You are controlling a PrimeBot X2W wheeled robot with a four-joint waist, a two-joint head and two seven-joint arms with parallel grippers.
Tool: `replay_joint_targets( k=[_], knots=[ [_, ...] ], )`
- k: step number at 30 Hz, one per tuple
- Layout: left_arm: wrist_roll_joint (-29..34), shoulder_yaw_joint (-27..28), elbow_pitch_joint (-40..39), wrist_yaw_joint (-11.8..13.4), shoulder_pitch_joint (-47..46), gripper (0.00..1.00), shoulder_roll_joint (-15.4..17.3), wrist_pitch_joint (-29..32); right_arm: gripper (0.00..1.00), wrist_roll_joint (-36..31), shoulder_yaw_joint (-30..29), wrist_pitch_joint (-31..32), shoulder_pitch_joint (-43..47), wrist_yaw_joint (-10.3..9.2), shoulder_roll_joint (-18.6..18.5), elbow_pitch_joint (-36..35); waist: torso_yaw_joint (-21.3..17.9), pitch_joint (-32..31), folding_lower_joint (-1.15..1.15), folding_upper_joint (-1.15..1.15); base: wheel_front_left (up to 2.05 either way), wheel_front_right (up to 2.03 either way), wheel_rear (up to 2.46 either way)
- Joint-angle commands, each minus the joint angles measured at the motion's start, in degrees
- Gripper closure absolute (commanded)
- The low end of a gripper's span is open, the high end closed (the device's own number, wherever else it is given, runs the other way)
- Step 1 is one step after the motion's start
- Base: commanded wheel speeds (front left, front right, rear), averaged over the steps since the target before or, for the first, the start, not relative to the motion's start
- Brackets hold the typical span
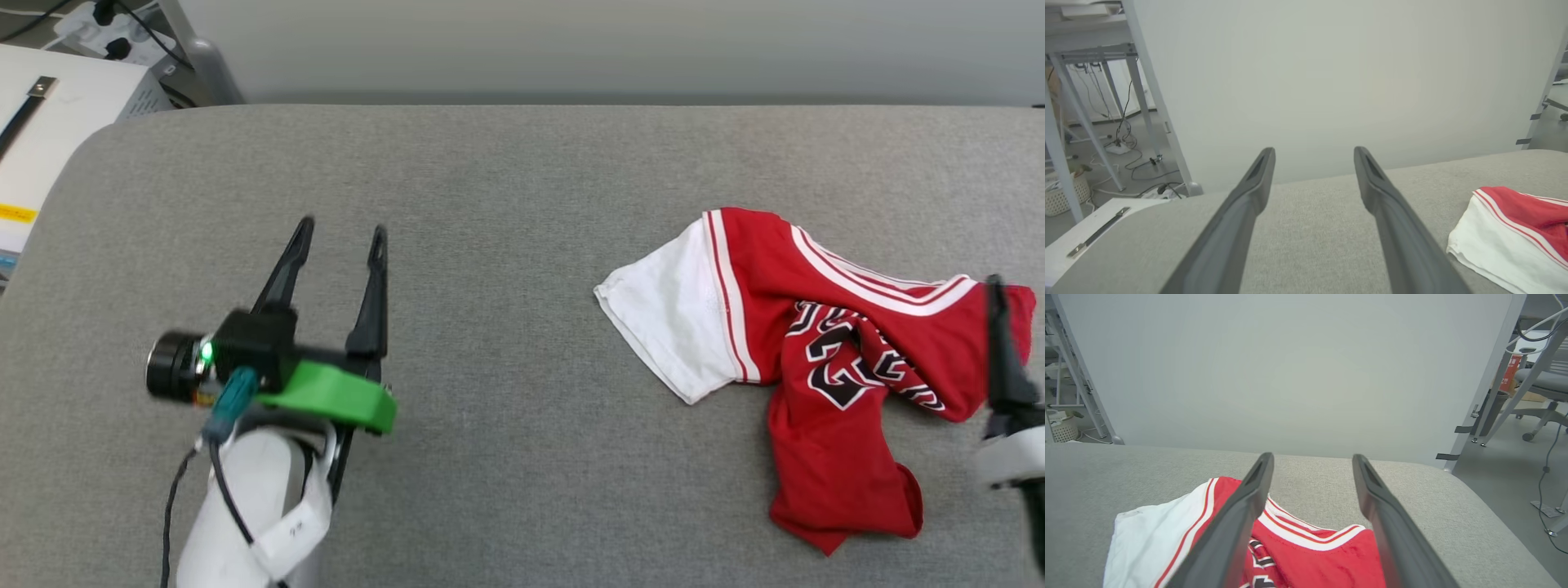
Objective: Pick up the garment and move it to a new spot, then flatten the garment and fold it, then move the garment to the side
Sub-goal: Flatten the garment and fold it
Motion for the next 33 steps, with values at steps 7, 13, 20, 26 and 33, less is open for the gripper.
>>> replay_joint_targets(
  k=[7,13,20,26,33],
  knots=[
    [-5.7,-12.0,9.3,-1.8,-17.4,0.0,4.8,6.4,0.0,-7.3,0.5,-0.3,4.6,-0.04,9.0,-11.6,-2.2,2.3,0.0,0.0,0.0,0.0,0.0],
    [-20.3,-27.6,14.3,-1.8,-32.2,0.0,7.6,21.9,0.0,-7.9,2.7,-0.3,3.9,-0.04,10.5,-13.4,-3.7,4.9,0.0,0.0,0.0,0.0,0.0],
    [-35.6,-43.4,20.1,-1.8,-45.5,0.0,7.0,44.3,0.0,-8.0,5.7,-0.3,0.5,-0.04,10.6,-12.5,-6.6,8.9,0.0,0.0,0.0,0.0,0.0],
    [-41.8,-53.5,24.8,-1.8,-52.1,0.0,6.2,54.1,0.0,-8.2,7.4,-0.3,-2.7,-0.04,10.9,-12.1,-9.5,12.6,0.0,0.0,0.0,0.0,0.0],
    [-44.2,-60.9,31.6,-1.8,-54.6,0.0,5.3,54.5,0.0,-8.1,7.9,-0.3,-5.2,-0.04,11.7,-11.6,-12.0,16.4,0.0,0.0,0.0,0.0,0.0]
  ],
)
